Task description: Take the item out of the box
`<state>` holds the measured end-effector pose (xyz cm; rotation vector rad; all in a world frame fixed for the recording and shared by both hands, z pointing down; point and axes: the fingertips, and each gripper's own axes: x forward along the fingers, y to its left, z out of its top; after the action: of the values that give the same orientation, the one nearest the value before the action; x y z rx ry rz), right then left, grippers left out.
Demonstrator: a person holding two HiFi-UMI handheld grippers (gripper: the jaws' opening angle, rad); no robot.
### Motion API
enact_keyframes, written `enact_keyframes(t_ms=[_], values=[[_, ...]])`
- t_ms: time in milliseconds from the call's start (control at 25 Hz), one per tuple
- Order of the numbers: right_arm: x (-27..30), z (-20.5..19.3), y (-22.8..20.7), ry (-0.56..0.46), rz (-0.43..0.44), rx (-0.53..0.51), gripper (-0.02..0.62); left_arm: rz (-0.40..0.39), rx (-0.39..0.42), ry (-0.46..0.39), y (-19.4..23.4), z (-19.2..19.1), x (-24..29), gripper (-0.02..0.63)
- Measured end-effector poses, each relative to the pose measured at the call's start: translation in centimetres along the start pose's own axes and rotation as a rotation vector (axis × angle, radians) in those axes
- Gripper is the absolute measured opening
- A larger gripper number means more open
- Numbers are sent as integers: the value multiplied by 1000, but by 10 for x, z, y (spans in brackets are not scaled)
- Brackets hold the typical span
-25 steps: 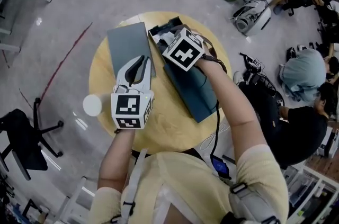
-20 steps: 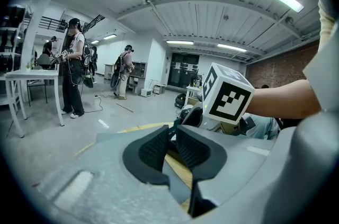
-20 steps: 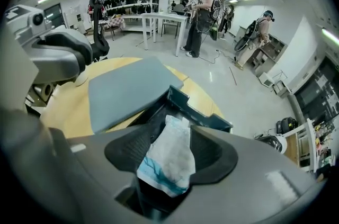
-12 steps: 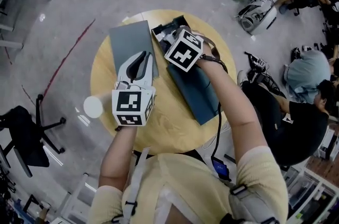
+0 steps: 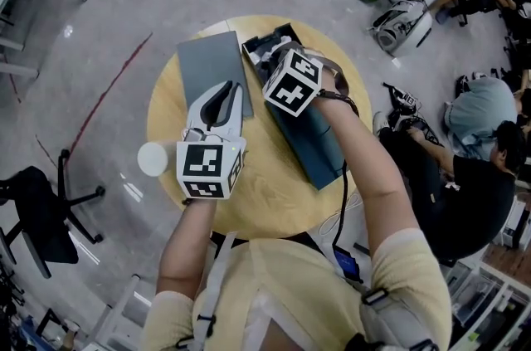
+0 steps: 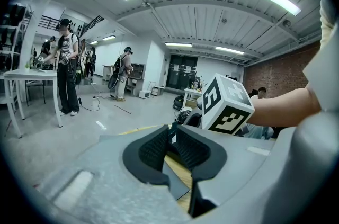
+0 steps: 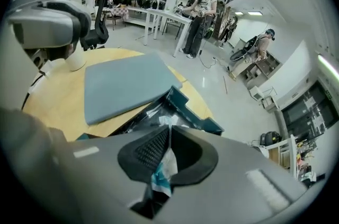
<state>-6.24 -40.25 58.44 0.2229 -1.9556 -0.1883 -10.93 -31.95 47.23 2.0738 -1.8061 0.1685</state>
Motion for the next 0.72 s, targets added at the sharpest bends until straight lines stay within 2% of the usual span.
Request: enact_keyframes(t_ms=[440, 720], values=[[-51, 22, -5, -83, -179, -22, 14, -60, 7, -54, -9, 19, -25, 46], [-91, 26, 7, -108, -265, -41, 14, -100, -7, -86, -17, 30, -41, 44]])
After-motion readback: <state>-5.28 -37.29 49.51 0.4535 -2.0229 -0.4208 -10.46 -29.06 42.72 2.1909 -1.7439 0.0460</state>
